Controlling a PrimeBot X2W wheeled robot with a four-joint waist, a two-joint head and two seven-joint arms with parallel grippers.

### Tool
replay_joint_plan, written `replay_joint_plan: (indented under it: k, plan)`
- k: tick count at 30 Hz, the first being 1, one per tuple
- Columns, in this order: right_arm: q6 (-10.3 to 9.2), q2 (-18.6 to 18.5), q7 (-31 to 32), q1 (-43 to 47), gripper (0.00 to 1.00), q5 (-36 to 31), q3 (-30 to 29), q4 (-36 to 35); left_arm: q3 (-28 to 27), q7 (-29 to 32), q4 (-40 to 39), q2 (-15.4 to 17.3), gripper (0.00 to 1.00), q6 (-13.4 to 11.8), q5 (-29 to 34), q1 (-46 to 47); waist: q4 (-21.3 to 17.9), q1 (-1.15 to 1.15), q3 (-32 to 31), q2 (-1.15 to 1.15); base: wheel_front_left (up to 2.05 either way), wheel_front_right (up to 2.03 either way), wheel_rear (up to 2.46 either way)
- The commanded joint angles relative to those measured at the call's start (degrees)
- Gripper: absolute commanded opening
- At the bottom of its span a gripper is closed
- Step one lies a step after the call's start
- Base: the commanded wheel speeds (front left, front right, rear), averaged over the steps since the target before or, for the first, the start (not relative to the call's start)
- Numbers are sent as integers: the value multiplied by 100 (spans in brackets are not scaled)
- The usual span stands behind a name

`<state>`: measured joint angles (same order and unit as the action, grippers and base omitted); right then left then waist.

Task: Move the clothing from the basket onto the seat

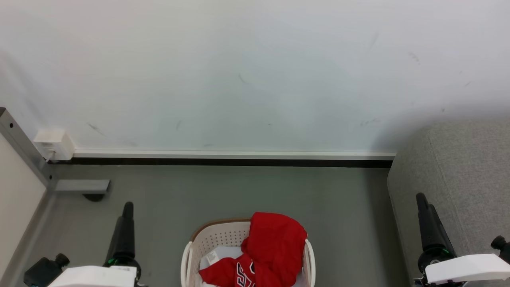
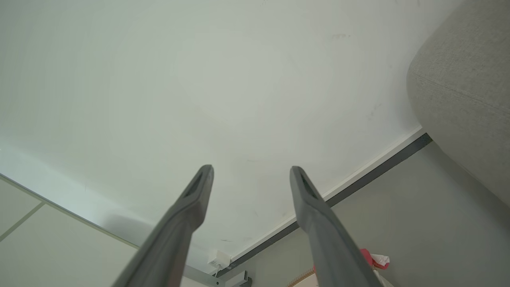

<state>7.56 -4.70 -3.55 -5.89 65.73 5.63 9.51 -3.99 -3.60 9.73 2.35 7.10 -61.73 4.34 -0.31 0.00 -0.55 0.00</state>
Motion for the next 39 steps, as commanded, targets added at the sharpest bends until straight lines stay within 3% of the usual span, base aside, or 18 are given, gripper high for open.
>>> replay_joint_plan:
  k: [1,8,16,26,39]
  plan:
    - [-5,-88,-55,-199,100,-246,69,-82,4,-50,-121,39,100,35,246,32,1,0,-6,0,0,0,0]
    - [-6,-172,-184,-234,100,-1007,275,-57,111,-182,-264,43,100,-49,1241,2,3,0,-22,0,0,0,0]
    - [-7,-183,-327,-232,100,-1827,279,17,200,-326,-303,47,100,-331,2262,-56,-3,0,-50,0,0,0,0]
    - [-7,-82,-472,-179,100,-2720,220,92,266,-467,-231,51,100,-529,3037,-74,-7,0,-75,0,0,0,0]
    - [-9,-54,-660,-132,100,-3411,255,184,286,-656,-222,57,100,-657,3834,-112,-32,0,-95,0,0,0,0]
